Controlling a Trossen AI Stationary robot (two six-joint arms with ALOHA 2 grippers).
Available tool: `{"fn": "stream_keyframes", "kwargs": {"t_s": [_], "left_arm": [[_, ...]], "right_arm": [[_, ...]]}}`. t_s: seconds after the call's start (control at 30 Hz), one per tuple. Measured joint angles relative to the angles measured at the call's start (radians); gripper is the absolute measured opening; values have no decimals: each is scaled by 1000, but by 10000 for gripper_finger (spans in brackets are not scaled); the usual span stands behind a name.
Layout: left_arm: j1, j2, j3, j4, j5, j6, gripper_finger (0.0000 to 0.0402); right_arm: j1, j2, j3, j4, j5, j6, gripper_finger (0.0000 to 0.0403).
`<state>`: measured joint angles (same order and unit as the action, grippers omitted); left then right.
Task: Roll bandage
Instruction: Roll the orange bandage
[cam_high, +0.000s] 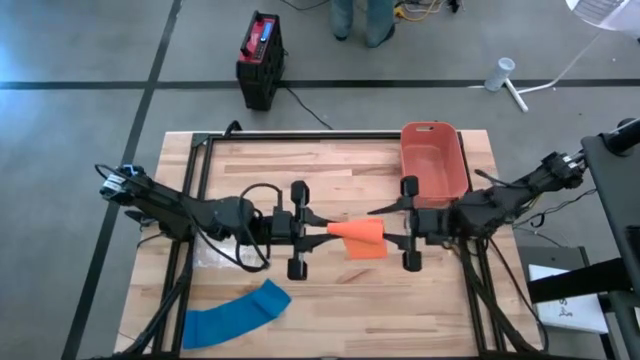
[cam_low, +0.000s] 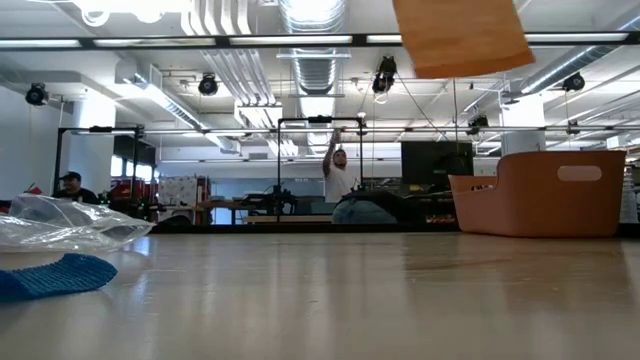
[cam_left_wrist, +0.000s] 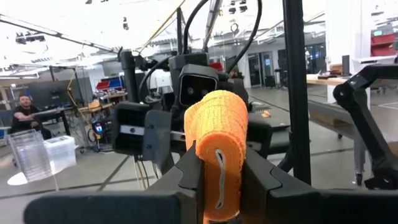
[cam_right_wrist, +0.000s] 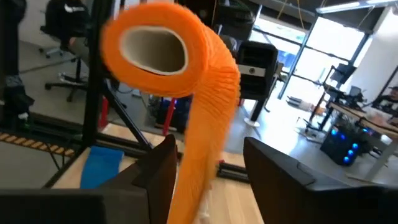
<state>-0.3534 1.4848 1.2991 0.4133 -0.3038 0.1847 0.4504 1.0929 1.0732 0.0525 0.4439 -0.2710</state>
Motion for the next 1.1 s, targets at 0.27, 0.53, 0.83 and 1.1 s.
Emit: {"fn": "stream_keyframes", "kwargs": {"t_s": [0.27, 0.53, 0.83, 1.1], "left_arm": [[0, 5, 0, 47, -2, -57, 50], [6, 5, 0, 112, -58, -108, 50], [22, 5, 0, 163, -187, -98, 50], [25, 5, -2, 113, -211, 45, 50]], "right_arm": [[-39, 8, 4, -19, 1, -14, 78], [-56, 16, 4, -70, 95, -54, 5], [-62, 29, 2, -197, 133, 50, 3], [-60, 9, 15, -200, 100, 53, 24]]}}
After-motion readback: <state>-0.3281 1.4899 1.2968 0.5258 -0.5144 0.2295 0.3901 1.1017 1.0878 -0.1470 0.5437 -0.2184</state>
